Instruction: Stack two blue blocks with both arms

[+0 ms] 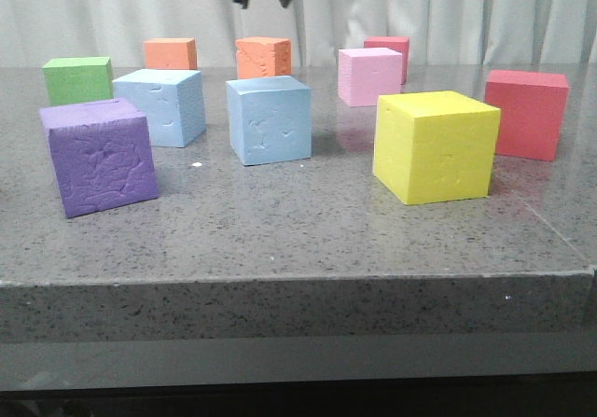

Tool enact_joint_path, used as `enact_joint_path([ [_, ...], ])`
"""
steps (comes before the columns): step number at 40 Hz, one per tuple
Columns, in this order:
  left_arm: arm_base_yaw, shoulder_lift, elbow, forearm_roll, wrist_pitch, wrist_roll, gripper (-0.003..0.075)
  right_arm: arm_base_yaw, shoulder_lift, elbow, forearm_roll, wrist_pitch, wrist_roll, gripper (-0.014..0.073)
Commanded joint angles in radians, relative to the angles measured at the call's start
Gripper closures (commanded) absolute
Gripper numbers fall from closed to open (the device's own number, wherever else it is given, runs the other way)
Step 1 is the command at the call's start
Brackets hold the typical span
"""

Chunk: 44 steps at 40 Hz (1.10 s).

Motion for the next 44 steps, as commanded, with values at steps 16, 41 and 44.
enact_joint_path([
  [16, 0.002, 0.009, -0.037, -0.007, -0.084, 0.003, 0.0062, -0.148, -0.175, -0.024, -0.024, 0.068, -0.028, 0.0658],
  [41, 0.002, 0.009, -0.037, -0.007, -0.084, 0.003, 0.0062, -0.470, -0.697, 0.666, -0.036, -0.184, -0.150, 0.0658],
  [44, 0.002, 0.009, -0.037, -0.007, -0.084, 0.003, 0.0062, -0.470, -0.785, 0.782, -0.042, -0.262, -0.156, 0.0658],
])
